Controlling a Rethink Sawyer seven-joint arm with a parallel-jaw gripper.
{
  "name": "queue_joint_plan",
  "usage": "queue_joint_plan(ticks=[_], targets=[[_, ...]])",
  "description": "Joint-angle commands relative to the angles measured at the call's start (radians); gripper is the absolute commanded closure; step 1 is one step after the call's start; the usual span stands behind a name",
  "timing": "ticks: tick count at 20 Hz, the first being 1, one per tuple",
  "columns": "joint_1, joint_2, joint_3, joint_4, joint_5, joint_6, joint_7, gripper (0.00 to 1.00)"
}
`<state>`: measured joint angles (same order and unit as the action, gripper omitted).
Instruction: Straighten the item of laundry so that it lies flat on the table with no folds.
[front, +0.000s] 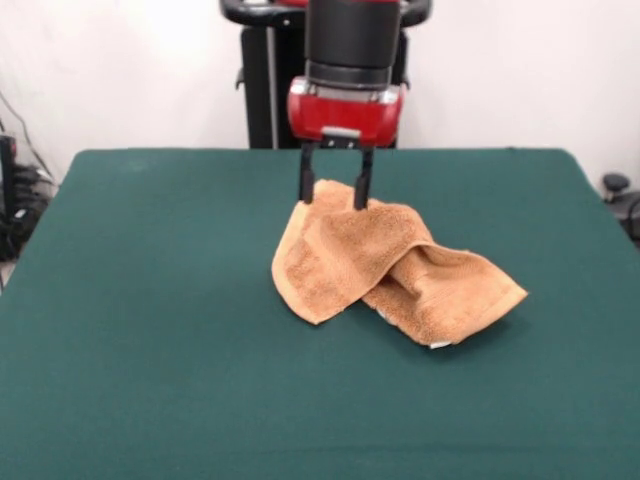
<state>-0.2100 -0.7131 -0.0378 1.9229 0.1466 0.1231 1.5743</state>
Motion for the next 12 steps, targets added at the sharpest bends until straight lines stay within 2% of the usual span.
queue_joint_plan(ticks=[1,12], targets=[[0.011,0.129,0.087,-0.094,0.027,0.086,0.147,0.0],[0.092,0.204,0.05,-0.076,0.033,-0.077,0.234,0.0]])
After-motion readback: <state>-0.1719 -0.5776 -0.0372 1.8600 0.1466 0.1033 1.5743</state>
